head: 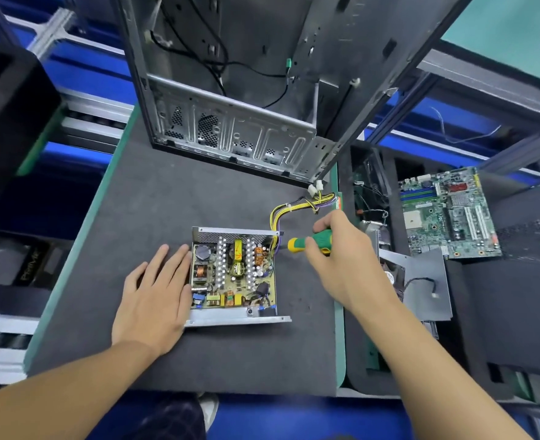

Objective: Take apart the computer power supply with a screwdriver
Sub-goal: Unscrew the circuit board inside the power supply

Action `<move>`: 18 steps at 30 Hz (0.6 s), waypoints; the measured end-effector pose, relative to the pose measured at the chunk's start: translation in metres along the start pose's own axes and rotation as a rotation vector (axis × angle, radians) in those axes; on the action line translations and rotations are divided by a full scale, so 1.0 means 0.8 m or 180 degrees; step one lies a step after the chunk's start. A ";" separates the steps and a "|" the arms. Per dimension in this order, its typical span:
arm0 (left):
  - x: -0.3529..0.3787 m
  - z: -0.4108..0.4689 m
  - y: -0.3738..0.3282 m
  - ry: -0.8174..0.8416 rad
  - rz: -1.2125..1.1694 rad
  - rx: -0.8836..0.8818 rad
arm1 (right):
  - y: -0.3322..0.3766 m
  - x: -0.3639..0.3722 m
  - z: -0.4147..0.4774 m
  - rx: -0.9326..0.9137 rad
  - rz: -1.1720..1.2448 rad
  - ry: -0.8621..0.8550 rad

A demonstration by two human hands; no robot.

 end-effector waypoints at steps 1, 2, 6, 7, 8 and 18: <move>-0.002 0.000 0.000 0.0004 -0.0042 -0.0005 | 0.001 -0.001 0.000 -0.0038 0.0003 -0.0016; -0.003 0.001 0.000 0.0007 -0.0104 0.0008 | 0.001 -0.002 0.001 -0.0042 0.0025 -0.0041; -0.015 -0.001 0.002 -0.0050 -0.0649 -0.0073 | -0.005 -0.009 0.001 0.0033 0.0221 -0.0095; -0.023 0.006 0.005 -0.0114 -0.1008 -0.0297 | -0.006 -0.012 0.003 0.0045 0.0246 -0.0076; -0.032 0.016 0.006 -0.0181 -0.1478 -0.0634 | -0.006 -0.014 0.004 0.0063 0.0238 -0.0042; -0.131 0.188 -0.162 0.1380 -0.0302 0.0506 | -0.010 -0.023 0.006 0.0243 -0.0157 0.0266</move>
Point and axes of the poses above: each hand's wrist, its own z-axis towards the middle knuckle, its own x-axis out of the palm, y = z × x, the point moved 4 cm from there along z, towards the middle knuckle, and after that the axes turned 4 degrees about z, right-handed, at the moved point
